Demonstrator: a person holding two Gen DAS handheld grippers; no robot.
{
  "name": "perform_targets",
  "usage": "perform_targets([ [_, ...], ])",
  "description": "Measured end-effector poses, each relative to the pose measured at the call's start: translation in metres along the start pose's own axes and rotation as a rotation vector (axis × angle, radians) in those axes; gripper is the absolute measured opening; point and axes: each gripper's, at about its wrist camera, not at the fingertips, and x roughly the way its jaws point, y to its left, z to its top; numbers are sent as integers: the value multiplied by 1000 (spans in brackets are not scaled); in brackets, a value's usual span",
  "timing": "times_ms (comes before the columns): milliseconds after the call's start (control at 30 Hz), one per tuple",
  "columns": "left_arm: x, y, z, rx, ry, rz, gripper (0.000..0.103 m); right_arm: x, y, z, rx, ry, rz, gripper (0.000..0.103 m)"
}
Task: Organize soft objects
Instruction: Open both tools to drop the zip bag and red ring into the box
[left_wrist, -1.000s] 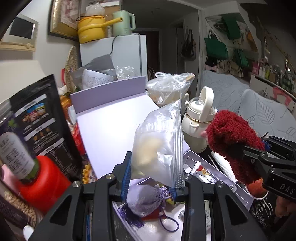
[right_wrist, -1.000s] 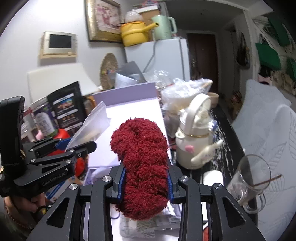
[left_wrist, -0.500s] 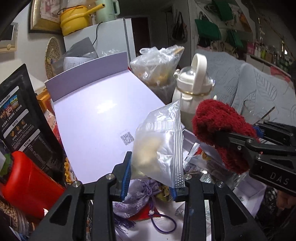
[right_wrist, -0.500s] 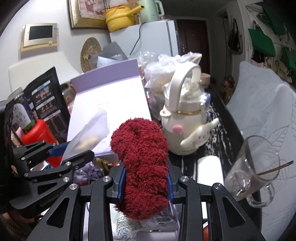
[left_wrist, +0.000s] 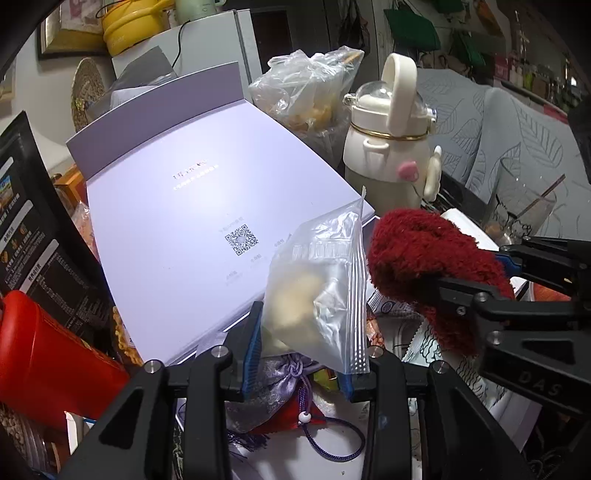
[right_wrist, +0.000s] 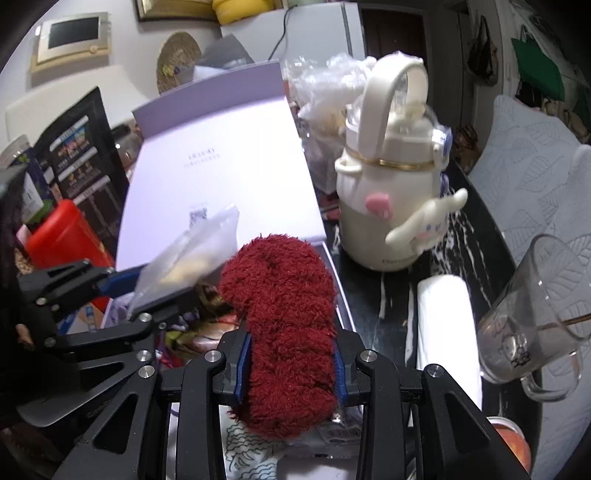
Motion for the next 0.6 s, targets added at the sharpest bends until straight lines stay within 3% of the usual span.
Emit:
perform_targets([
  [600, 9, -7, -3, 57, 41, 60, 34, 12, 0, -1, -12, 30, -9, 42],
])
